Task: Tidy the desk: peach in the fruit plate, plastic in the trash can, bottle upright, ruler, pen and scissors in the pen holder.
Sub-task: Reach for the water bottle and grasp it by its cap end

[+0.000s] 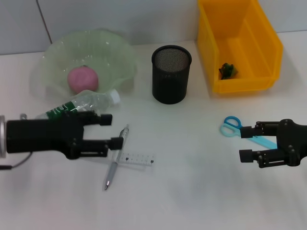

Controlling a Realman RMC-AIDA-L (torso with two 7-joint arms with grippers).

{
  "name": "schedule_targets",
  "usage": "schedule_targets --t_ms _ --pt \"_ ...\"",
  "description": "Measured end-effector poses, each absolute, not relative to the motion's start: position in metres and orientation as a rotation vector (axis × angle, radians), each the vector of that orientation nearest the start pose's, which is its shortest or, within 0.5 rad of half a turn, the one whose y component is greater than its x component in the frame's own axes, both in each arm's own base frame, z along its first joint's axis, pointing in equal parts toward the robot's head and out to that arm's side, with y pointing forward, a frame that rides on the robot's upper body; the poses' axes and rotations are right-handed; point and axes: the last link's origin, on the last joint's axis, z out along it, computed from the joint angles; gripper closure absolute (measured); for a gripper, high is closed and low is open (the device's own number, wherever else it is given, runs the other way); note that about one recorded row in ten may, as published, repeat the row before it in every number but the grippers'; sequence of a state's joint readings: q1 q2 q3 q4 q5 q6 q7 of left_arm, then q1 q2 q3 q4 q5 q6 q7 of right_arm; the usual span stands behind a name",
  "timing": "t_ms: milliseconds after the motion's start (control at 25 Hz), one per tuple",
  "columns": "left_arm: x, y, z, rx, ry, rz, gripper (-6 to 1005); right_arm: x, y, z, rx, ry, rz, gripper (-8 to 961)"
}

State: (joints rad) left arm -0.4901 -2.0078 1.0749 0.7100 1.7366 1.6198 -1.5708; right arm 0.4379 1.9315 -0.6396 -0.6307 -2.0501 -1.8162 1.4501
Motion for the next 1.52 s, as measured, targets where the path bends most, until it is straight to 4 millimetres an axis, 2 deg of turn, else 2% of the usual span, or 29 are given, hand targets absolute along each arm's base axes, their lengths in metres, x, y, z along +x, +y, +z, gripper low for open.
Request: schedule_targets --t_ms 40,80,160,200,240,320,400,440,520,760,840,920,1040,1120,1520 --pt "-0.235 0.316 -0.003 -2.94 -0.7 -0.754 214 0.303 0.285 0.056 -2.819 0.79 0.706 151" --pt "-0.234 0.319 0.005 -2.929 -0.657 -0.74 214 0.304 0.285 0.056 -2.817 0.788 0.708 151" --pt "-0.234 0.319 0.005 -2.929 -0.657 -0.74 214 0.304 0.285 0.057 -2.814 0.788 0.71 151" --pt "-0.228 0.334 0.026 -2.888 -0.562 -0.591 214 0.304 0.285 0.057 -2.813 0.788 0.71 151" --pt "-0.226 0.339 0.03 -2.871 -0.545 -0.53 215 0.304 0.285 0.057 -2.813 0.788 0.71 151" --pt "-0.226 0.339 0.03 -2.871 -0.545 -0.53 215 0.304 0.285 0.056 -2.813 0.789 0.711 151" --pt "-0.217 0.358 0.037 -2.819 -0.483 -0.319 215 0.304 0.285 0.056 -2.813 0.79 0.711 151" --pt "-0.217 0.358 0.037 -2.819 -0.483 -0.319 215 0.304 0.285 0.056 -2.812 0.79 0.711 151" --pt "-0.206 0.367 0.038 -2.807 -0.439 -0.181 214 0.304 0.285 0.057 -2.811 0.794 0.711 151" --pt "-0.194 0.384 0.03 -2.763 -0.362 0.197 215 0.304 0.285 0.057 -2.807 0.814 0.716 151" --pt "-0.194 0.384 0.03 -2.763 -0.362 0.197 215 0.305 0.284 0.057 -2.805 0.821 0.716 151" --pt "-0.193 0.393 0.016 -2.695 -0.297 0.472 215 0.306 0.283 0.057 -2.801 0.827 0.716 151" --pt "-0.193 0.394 0.014 -2.684 -0.284 0.508 215 0.306 0.283 0.057 -2.798 0.83 0.72 151" --pt "-0.189 0.4 0.009 -2.644 -0.241 0.624 215 0.306 0.282 0.057 -2.795 0.832 0.725 151" --pt "-0.187 0.407 -0.003 -2.665 -0.238 0.748 215 0.306 0.283 0.058 -2.793 0.838 0.726 151"
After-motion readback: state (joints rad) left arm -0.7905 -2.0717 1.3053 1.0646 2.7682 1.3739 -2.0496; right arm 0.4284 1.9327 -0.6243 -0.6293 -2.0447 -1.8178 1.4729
